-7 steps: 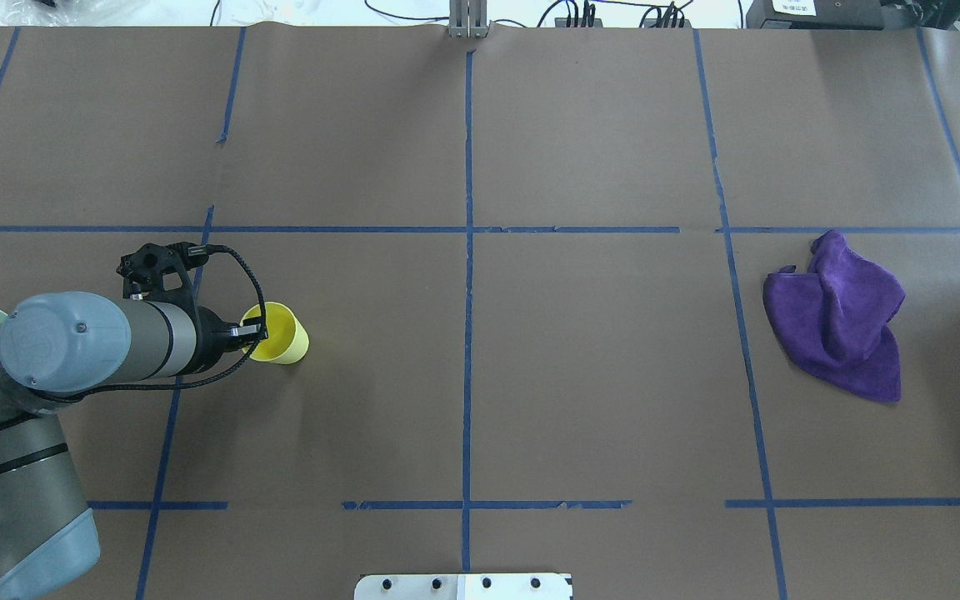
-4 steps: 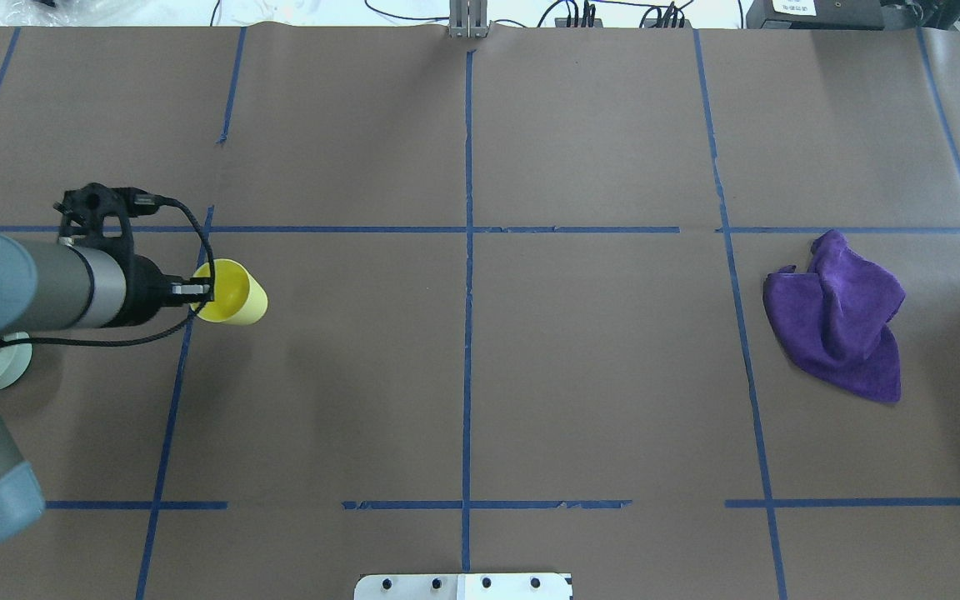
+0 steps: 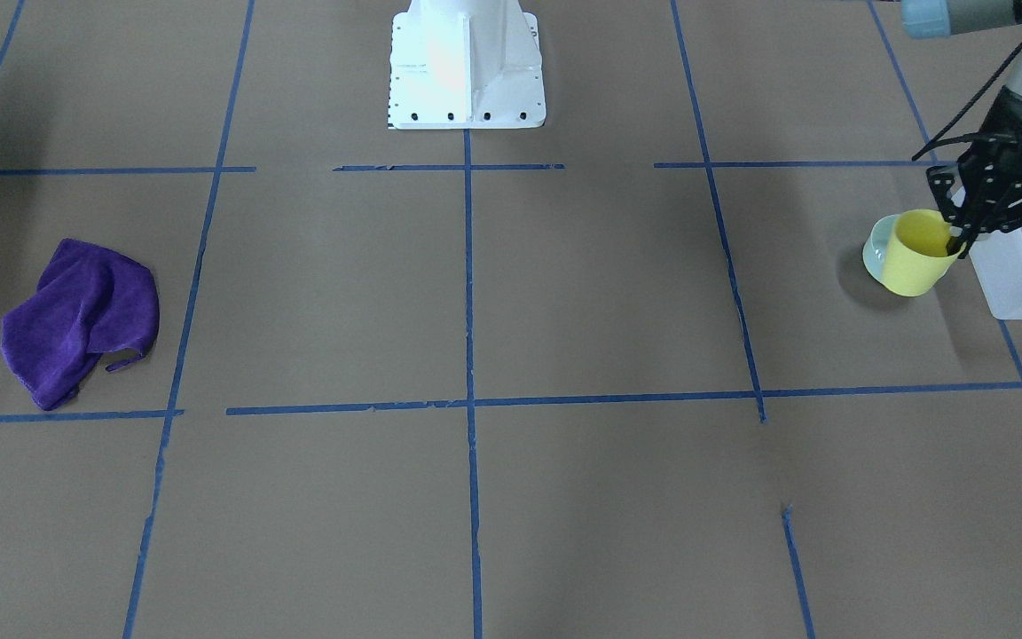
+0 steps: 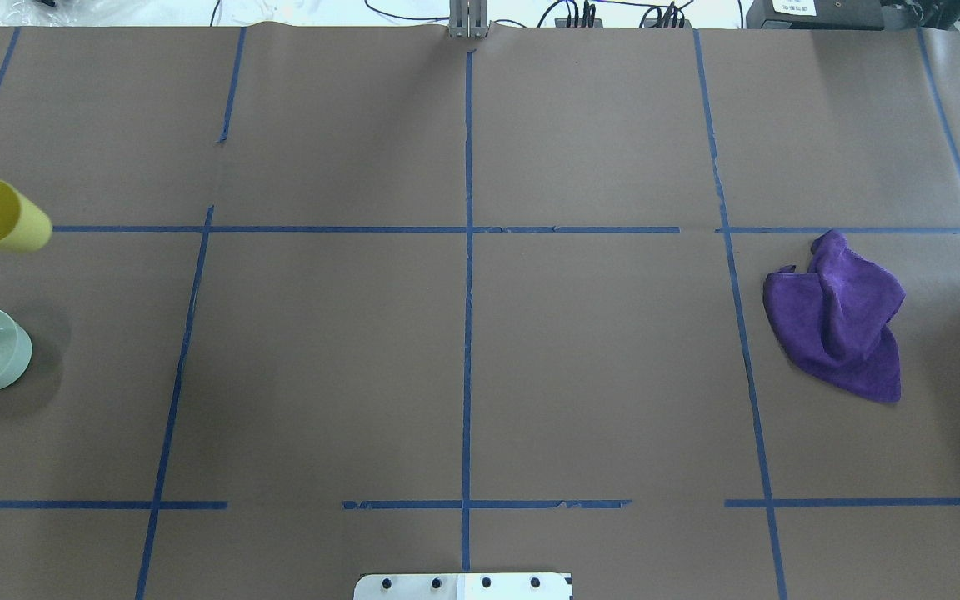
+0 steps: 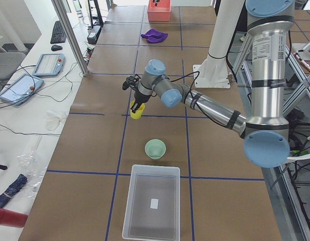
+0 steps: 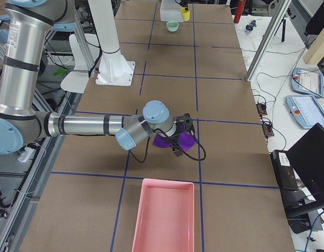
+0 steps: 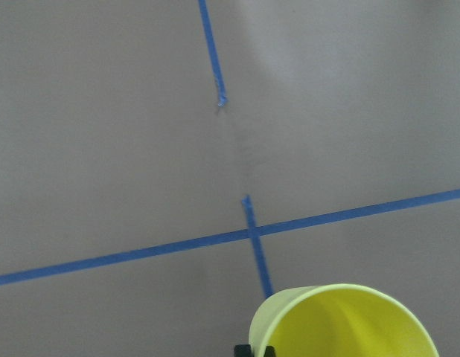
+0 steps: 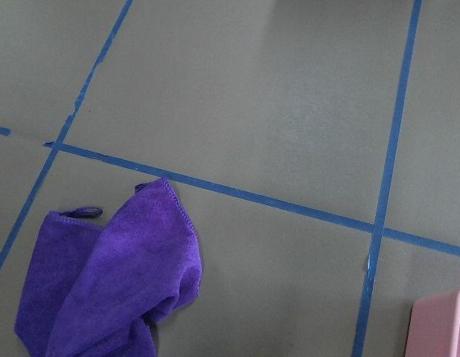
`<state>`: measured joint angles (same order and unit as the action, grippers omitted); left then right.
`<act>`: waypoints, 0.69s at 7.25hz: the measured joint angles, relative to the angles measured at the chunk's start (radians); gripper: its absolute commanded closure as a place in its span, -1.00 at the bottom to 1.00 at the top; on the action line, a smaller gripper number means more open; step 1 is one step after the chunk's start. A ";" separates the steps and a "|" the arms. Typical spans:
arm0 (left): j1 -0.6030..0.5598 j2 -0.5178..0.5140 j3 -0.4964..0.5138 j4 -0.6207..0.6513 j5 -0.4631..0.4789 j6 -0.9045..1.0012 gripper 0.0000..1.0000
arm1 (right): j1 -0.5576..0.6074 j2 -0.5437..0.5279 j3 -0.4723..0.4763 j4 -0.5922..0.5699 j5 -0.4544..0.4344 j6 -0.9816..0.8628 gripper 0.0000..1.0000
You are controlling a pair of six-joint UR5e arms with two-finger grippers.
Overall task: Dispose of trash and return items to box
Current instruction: 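Lift the yellow cup with the left gripper and carry it toward the clear bin, then lower the yellow cup into the clear bin and open the left gripper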
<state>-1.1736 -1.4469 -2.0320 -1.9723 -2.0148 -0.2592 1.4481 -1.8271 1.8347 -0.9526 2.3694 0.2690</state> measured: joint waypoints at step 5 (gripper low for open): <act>-0.391 0.094 0.371 -0.194 -0.160 0.662 1.00 | -0.002 0.000 -0.001 0.001 -0.001 -0.002 -1.00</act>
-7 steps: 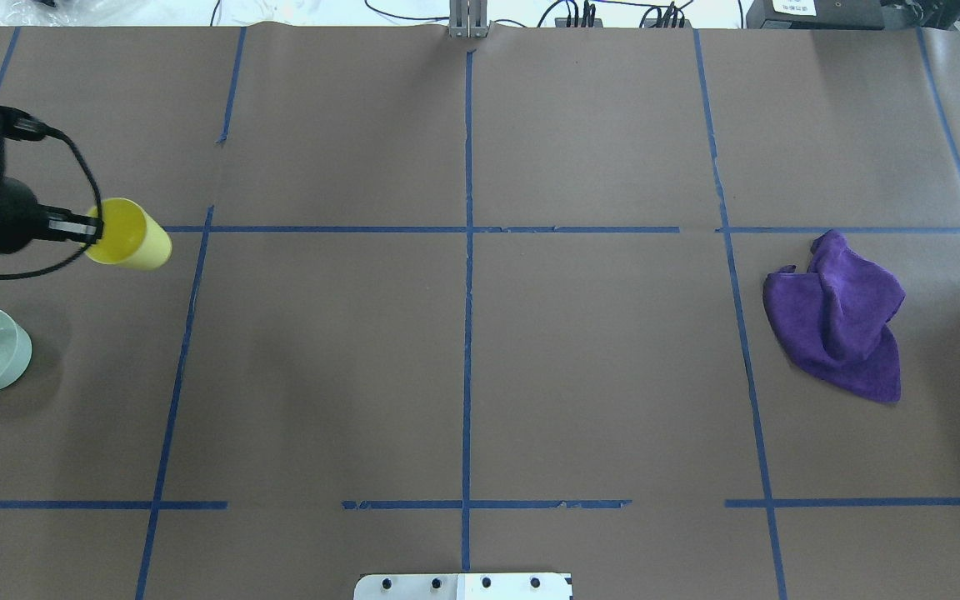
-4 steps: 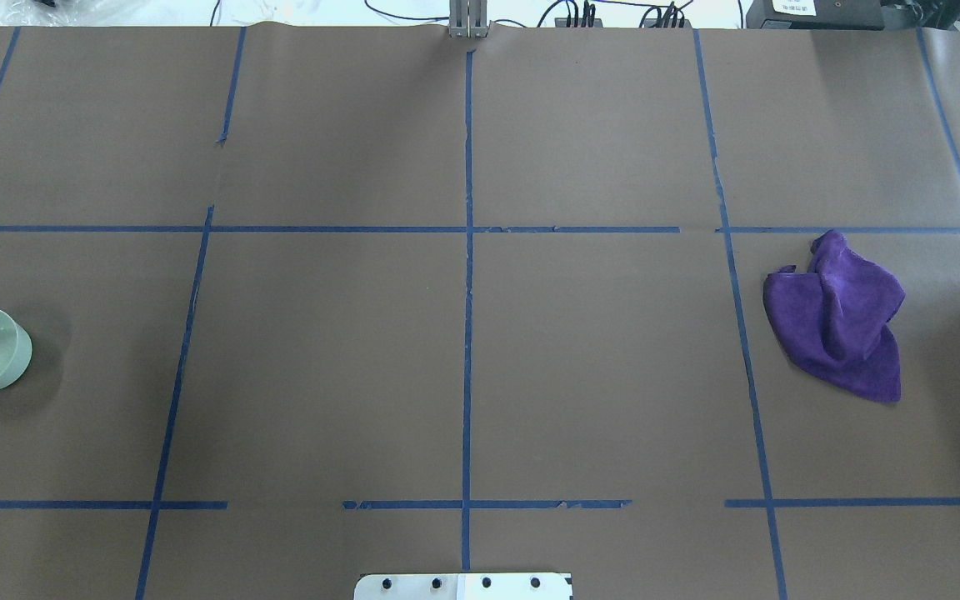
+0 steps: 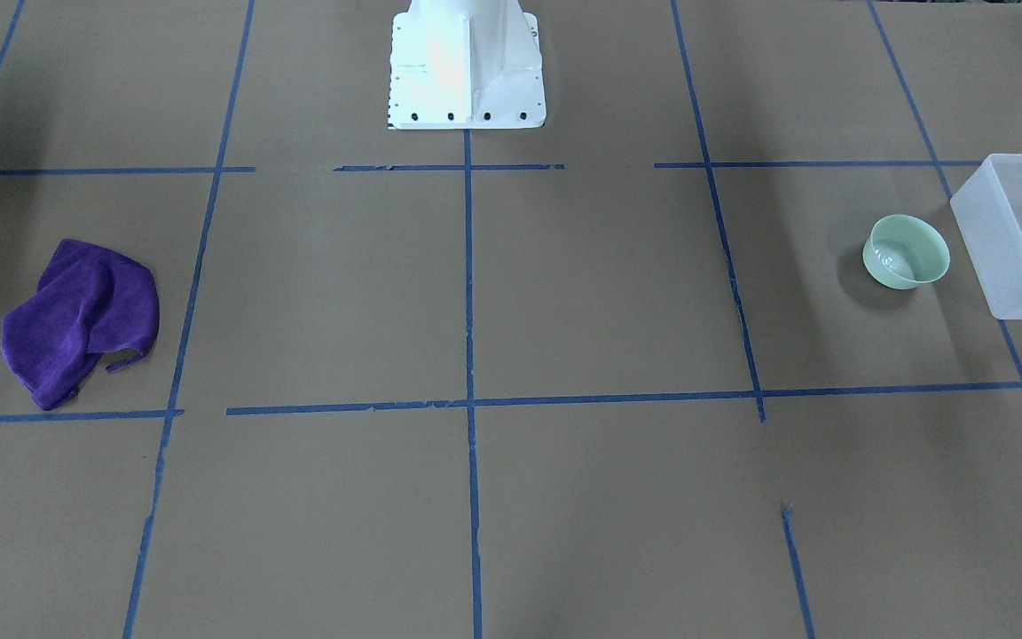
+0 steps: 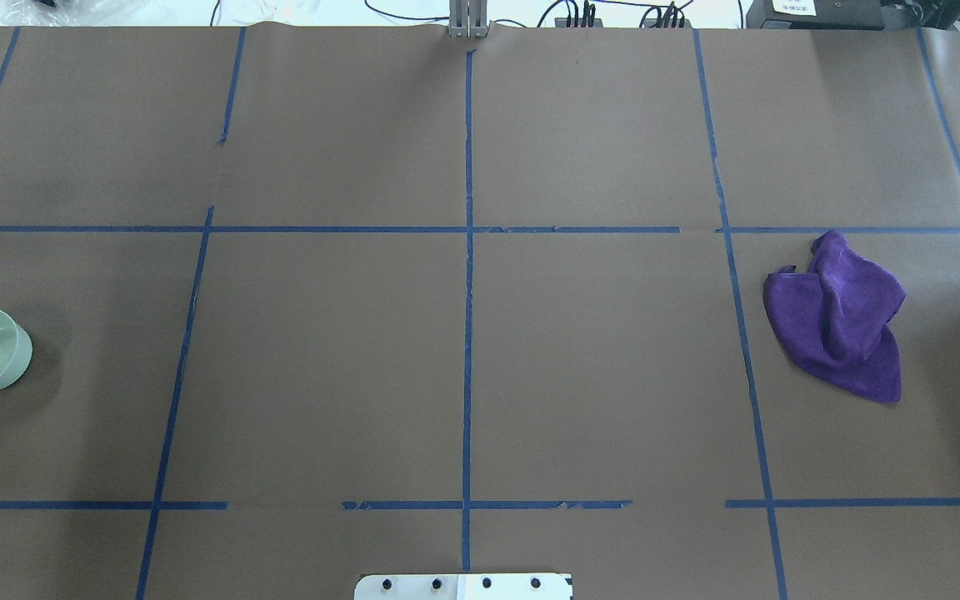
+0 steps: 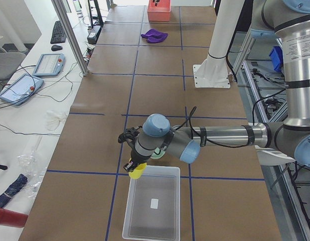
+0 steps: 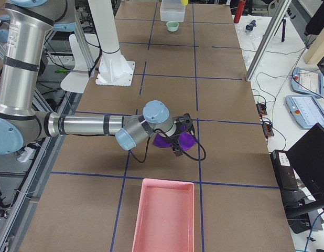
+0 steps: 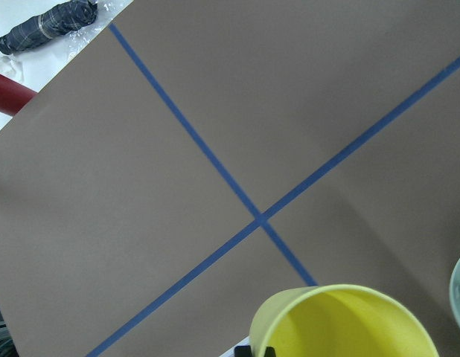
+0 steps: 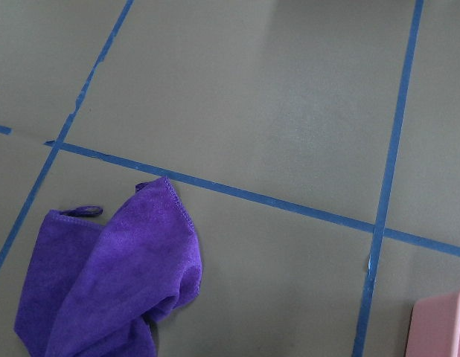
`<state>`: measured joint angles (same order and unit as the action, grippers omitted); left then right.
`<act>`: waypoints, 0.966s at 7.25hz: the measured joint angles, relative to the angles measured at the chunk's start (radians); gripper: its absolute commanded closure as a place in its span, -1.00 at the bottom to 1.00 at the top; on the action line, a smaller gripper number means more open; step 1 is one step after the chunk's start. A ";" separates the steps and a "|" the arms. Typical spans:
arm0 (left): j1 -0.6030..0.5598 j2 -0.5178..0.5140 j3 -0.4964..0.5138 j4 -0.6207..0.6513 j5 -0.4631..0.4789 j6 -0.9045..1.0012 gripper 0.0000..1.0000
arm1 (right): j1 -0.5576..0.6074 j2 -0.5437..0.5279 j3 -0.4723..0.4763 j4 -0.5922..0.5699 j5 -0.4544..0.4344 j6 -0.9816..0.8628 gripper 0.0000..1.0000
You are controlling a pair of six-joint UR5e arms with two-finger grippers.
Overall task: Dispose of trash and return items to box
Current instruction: 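Lower the yellow cup into the clear bin and open the left gripper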
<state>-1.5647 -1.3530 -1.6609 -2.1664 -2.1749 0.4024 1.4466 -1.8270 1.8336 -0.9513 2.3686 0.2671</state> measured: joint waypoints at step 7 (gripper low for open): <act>0.145 0.069 0.187 -0.285 -0.132 -0.196 1.00 | -0.001 0.003 -0.001 0.000 -0.019 0.000 -1.00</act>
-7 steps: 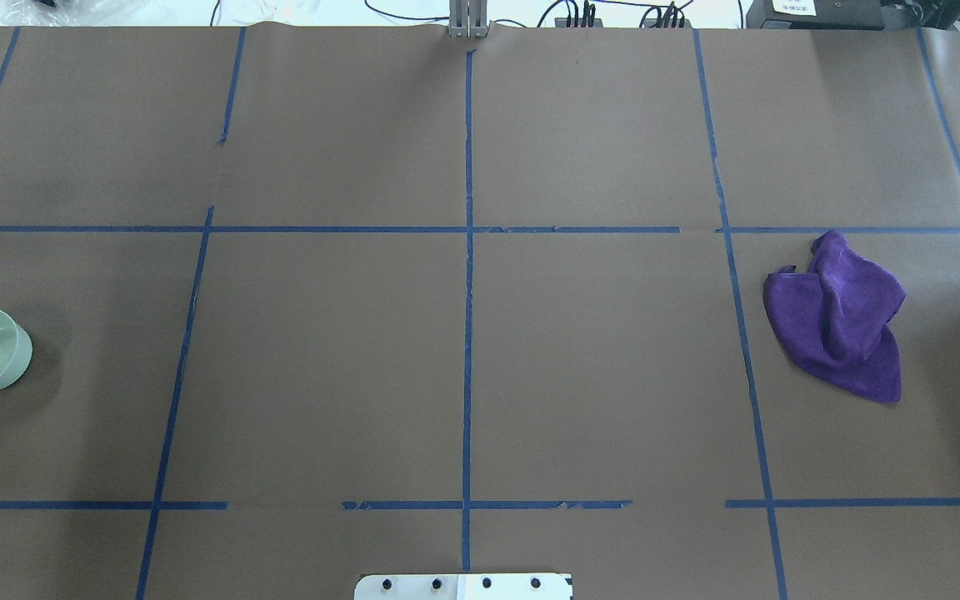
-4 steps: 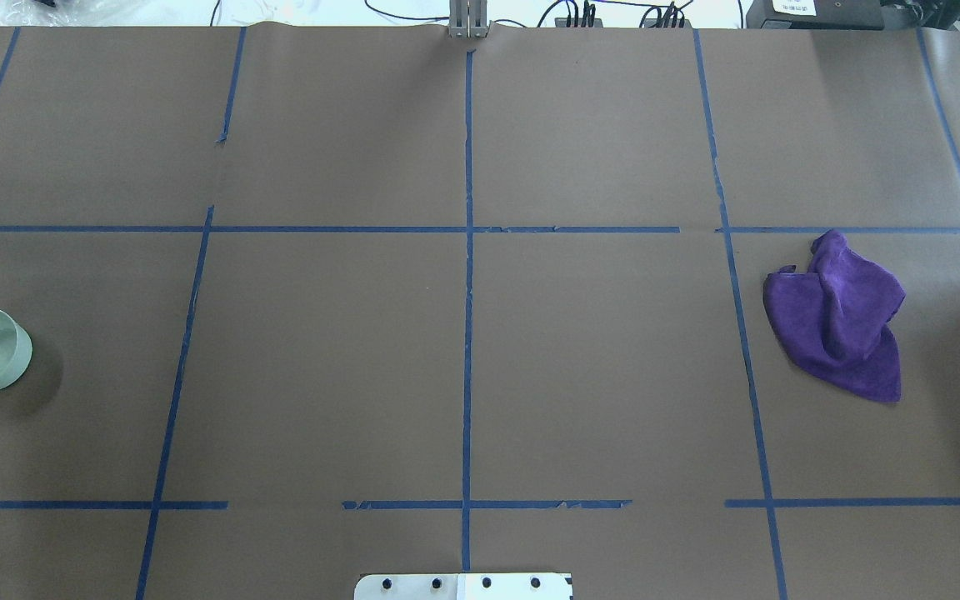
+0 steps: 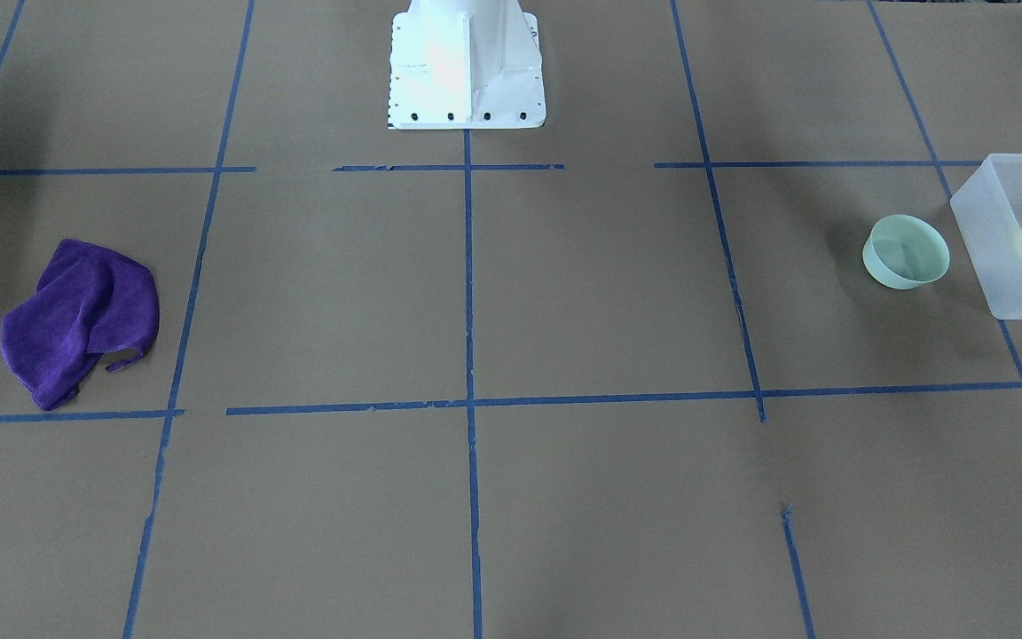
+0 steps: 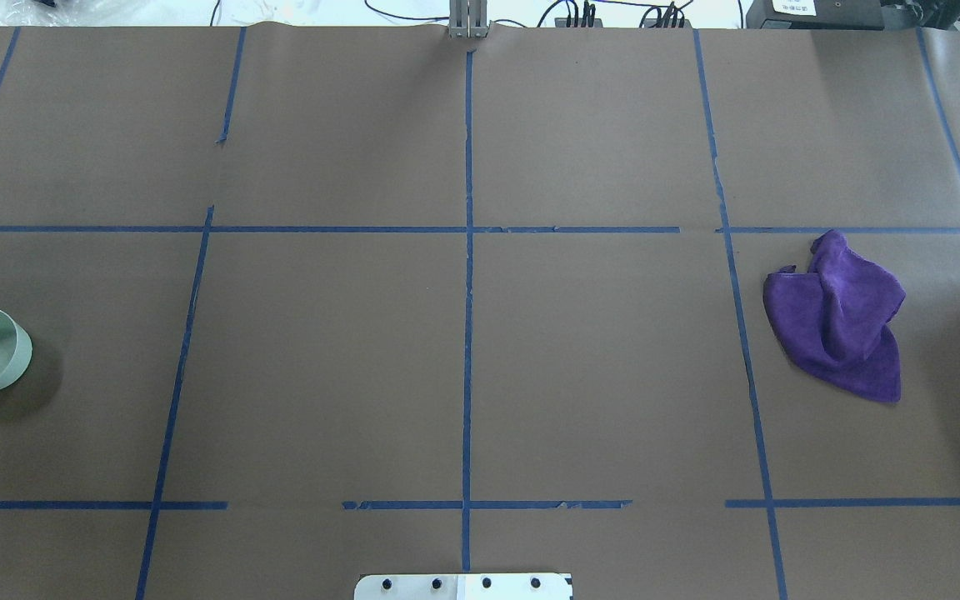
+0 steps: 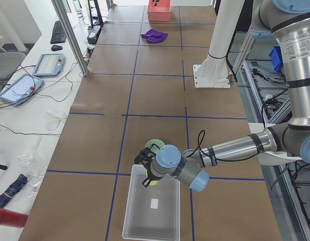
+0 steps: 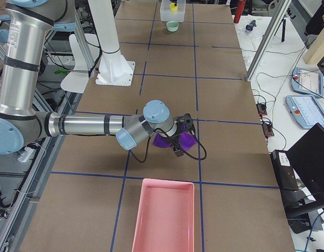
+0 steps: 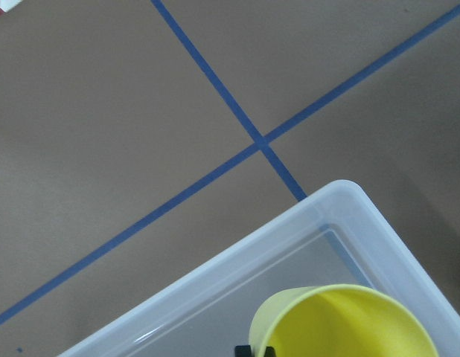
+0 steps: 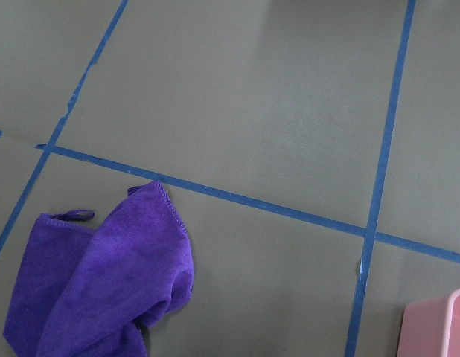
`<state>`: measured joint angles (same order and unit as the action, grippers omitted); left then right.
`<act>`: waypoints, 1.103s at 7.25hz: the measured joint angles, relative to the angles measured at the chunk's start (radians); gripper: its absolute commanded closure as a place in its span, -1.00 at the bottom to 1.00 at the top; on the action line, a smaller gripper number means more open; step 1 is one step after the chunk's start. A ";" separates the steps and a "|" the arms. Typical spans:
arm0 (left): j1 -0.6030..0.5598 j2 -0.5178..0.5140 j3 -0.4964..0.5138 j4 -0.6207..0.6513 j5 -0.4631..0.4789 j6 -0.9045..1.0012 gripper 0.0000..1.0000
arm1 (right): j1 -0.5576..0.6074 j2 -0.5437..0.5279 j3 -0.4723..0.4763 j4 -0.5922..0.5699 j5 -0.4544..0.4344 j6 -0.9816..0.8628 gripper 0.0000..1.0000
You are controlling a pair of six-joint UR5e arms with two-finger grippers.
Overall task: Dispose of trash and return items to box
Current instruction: 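Lower the yellow cup into the clear bin and open the left gripper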
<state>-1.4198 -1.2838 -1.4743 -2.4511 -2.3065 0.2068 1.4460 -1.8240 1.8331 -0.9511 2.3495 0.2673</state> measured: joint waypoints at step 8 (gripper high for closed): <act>0.026 0.050 -0.008 -0.034 -0.012 0.069 -1.00 | -0.010 0.000 0.005 -0.001 0.002 0.005 -1.00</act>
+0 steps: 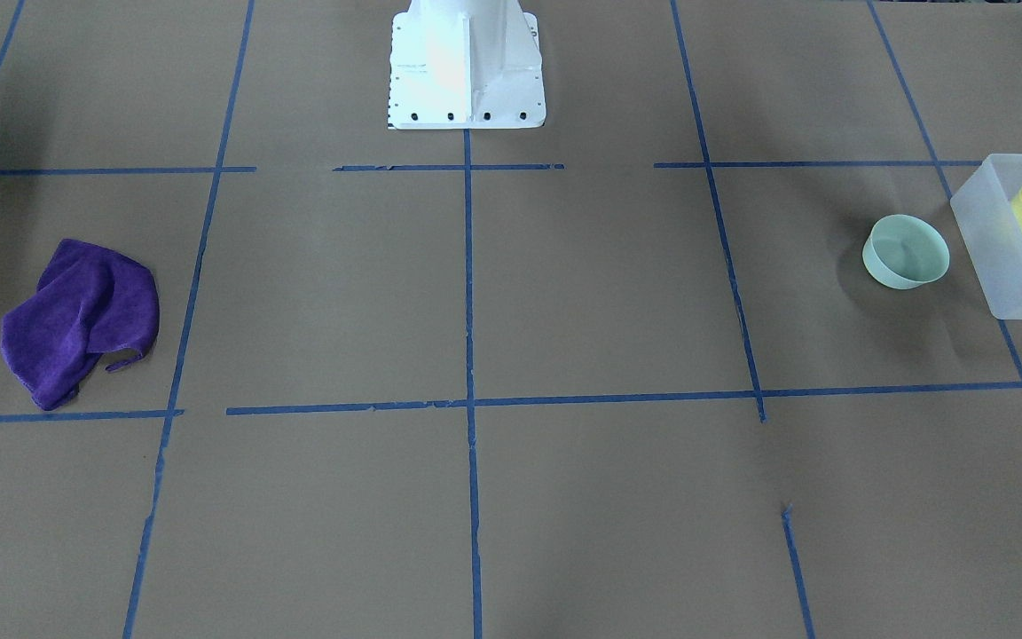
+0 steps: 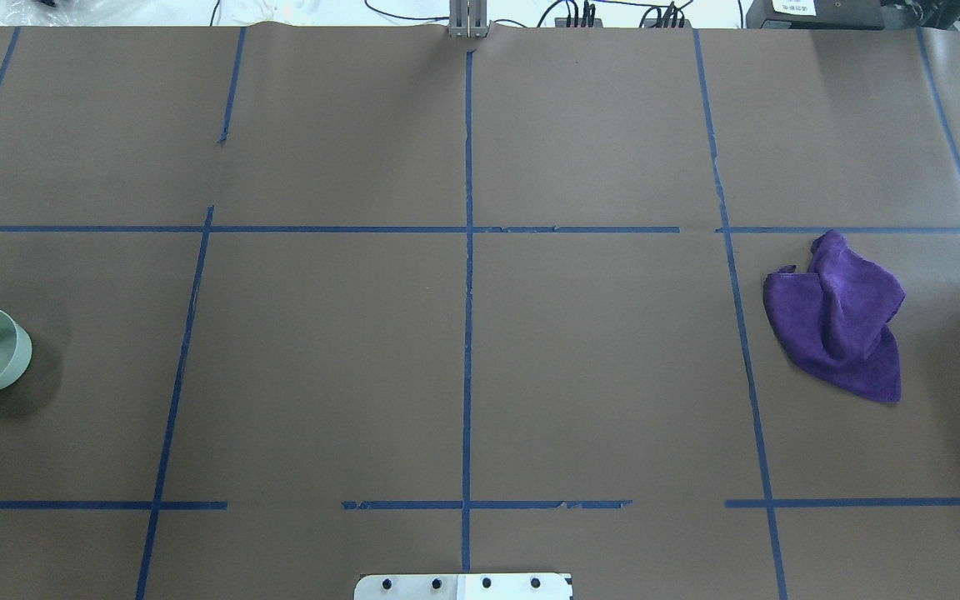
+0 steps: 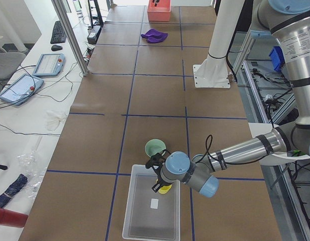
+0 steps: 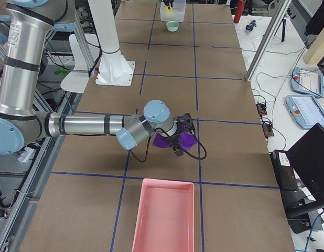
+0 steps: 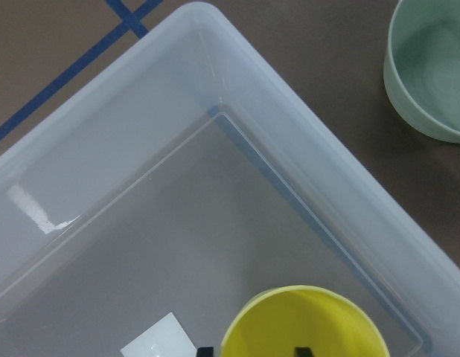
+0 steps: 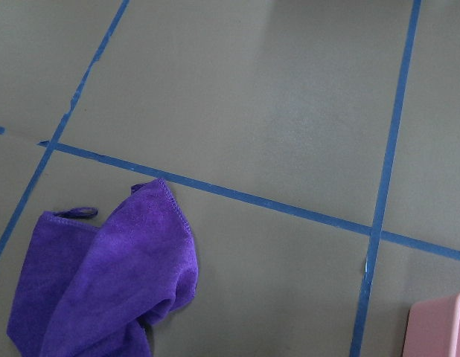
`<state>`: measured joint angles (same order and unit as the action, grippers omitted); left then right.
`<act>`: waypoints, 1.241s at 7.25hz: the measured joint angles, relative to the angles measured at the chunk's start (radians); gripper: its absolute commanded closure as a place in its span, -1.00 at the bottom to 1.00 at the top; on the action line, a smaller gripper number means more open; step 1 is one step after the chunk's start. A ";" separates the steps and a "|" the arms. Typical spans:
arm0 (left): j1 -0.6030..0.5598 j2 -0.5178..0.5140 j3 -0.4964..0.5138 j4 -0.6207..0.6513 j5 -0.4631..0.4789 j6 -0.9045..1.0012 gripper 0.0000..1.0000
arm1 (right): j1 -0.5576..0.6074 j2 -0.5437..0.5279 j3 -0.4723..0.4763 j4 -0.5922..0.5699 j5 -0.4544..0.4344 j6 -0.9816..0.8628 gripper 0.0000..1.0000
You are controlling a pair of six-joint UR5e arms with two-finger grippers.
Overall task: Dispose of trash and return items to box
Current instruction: 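Lower the yellow cup into the clear bin and open the left gripper, then reach the right gripper to the purple cloth and grasp it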
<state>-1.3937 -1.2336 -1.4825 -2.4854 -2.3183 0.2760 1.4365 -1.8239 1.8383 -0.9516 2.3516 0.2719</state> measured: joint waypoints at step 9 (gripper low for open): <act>-0.142 -0.168 -0.263 0.381 -0.032 -0.028 -1.00 | -0.636 -0.006 0.070 0.093 -0.475 0.540 -0.66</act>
<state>-1.5353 -1.4014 -1.7453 -2.1040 -2.3500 0.2477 0.8007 -1.8301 1.9082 -0.8585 1.8764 0.8123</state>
